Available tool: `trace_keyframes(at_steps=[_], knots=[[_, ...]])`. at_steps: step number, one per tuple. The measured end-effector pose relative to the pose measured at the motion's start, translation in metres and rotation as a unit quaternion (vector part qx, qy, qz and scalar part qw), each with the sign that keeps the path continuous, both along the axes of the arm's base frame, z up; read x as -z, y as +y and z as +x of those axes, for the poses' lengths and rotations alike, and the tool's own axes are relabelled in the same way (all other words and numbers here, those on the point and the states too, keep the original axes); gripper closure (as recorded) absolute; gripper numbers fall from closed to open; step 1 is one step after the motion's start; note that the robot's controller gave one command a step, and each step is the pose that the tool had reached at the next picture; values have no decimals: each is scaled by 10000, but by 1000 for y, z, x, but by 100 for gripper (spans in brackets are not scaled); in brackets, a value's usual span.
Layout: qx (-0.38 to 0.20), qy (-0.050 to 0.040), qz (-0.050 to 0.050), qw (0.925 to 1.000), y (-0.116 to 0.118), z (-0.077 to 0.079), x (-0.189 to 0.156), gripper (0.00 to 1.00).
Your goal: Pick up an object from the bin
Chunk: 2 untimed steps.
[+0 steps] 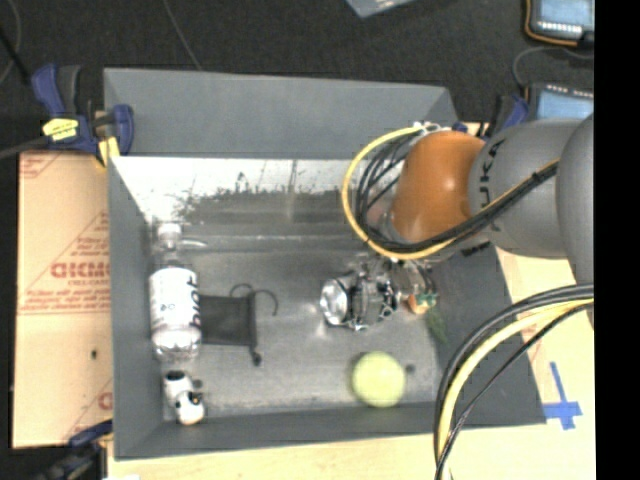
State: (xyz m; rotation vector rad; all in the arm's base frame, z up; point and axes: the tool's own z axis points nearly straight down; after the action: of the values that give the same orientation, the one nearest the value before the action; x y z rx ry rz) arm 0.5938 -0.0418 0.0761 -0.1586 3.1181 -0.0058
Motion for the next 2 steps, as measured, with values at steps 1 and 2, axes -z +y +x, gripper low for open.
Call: trace_keyframes(at_steps=[1, 2], knots=[[-1, 0, 0, 10000, 0, 0, 0, 100], [-2, -5, -2, 10000, 0, 0, -3, 100]])
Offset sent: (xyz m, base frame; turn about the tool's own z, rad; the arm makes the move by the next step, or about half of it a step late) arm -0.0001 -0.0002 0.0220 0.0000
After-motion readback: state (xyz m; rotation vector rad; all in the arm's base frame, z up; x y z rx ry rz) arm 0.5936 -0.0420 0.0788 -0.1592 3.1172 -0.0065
